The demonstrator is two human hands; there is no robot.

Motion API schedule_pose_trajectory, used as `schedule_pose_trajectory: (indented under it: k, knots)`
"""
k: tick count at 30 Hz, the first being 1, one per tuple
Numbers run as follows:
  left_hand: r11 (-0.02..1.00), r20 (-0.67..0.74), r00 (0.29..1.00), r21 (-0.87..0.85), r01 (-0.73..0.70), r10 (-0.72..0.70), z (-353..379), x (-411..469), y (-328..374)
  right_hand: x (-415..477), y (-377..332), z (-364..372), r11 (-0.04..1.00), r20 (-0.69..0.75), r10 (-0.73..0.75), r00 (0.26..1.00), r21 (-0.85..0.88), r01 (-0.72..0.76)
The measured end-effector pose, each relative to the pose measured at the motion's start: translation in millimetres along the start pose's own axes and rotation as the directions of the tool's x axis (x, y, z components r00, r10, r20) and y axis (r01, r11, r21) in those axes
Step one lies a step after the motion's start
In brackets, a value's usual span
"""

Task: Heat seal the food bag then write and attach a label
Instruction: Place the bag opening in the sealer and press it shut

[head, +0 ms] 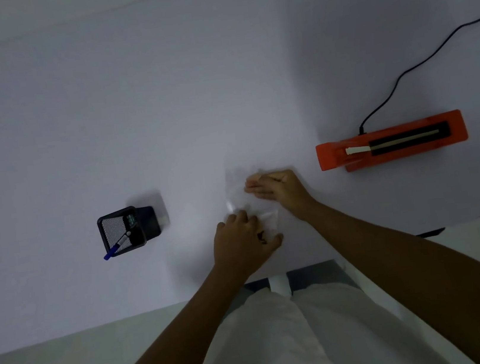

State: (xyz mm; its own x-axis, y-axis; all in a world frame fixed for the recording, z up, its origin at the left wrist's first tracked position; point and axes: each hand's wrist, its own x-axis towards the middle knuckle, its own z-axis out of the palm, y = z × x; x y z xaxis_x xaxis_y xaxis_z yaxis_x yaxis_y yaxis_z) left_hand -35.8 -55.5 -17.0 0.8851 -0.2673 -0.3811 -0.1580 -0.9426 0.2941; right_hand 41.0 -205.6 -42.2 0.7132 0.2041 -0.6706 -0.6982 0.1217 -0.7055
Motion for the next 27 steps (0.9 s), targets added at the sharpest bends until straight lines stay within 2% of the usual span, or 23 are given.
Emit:
schedule_pose_trajectory:
  k: [7,13,16,18,20,27]
  knots:
    - [0.999,-0.015,0.999,-0.019,0.042,-0.042,1.1,-5.3,7.3,34.5,-33.9,-12.6,0.991,-0.098,-0.131,0.986,-0.035,0.129]
    - [0.997,-0.011,0.999,-0.061,0.043,-0.044,4.9,-9.7,6.5,32.2,-27.4,-6.8,0.971,-0.132,-0.23,0.964,-0.101,0.218]
    - [0.997,-0.023,0.999,-0.079,0.026,-0.028,6.3,-12.4,4.7,13.2,-12.2,6.3,0.964,0.04,-0.207,0.978,-0.161,0.211]
    - [0.994,-0.013,0.999,-0.098,0.041,-0.043,6.6,-13.1,5.3,3.8,-0.6,15.7,0.969,0.22,-0.115,0.969,-0.191,0.158]
    - [0.99,-0.008,0.998,-0.129,0.061,-0.063,6.3,-12.6,6.0,0.8,6.7,20.9,0.977,0.322,-0.033,0.946,-0.19,0.099]
    - [0.987,0.015,0.997,-0.142,0.081,-0.08,2.6,-6.9,8.3,11.6,13.9,27.8,0.98,0.393,0.105,0.913,-0.198,-0.028]
